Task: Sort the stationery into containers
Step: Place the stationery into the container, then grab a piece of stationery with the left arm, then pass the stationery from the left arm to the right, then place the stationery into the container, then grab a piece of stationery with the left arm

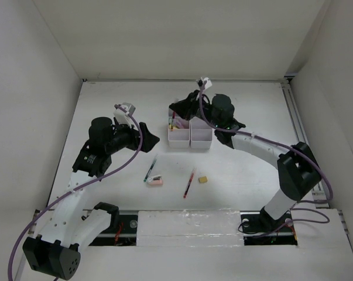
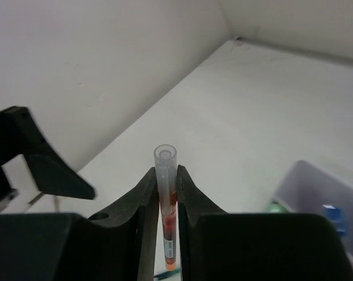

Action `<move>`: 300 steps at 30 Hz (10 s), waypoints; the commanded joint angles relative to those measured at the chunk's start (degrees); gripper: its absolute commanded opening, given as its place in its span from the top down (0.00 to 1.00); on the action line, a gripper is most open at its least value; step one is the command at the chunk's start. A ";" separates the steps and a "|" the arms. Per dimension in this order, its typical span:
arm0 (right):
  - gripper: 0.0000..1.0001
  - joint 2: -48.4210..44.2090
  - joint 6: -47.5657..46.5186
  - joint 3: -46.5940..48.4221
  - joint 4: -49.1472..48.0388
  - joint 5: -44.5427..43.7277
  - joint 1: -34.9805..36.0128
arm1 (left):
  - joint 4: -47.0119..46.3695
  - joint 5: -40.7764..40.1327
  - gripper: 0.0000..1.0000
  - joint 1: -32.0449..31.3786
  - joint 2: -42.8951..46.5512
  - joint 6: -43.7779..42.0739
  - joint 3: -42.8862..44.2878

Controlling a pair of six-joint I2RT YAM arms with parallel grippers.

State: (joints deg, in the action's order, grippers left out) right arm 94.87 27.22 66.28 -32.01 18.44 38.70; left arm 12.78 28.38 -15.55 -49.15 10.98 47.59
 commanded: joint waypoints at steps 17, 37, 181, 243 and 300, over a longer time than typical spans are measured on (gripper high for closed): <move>1.00 -4.26 -23.44 -11.43 -12.36 1.25 -15.14 | -1.53 1.33 0.00 0.08 0.54 0.18 -0.04; 0.90 -0.66 -18.87 -17.85 -21.95 1.16 -17.52 | -2.05 3.08 0.00 0.08 1.60 0.18 -0.04; 1.00 -14.98 -31.69 -15.92 -12.38 -22.57 -2.48 | 2.87 -38.23 0.00 -35.07 11.62 2.02 0.39; 0.00 -59.61 -10.35 -26.72 18.47 -32.33 1.29 | 7.18 -43.32 0.00 -55.02 -26.08 23.28 3.47; 0.02 -62.35 -7.63 -28.05 19.53 -31.26 1.82 | 6.47 -42.27 1.00 -55.73 -49.56 29.36 6.81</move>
State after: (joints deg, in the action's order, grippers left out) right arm 32.97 18.33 38.39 -11.99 -11.79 39.90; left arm 16.97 -15.07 -70.94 -98.02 38.96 56.88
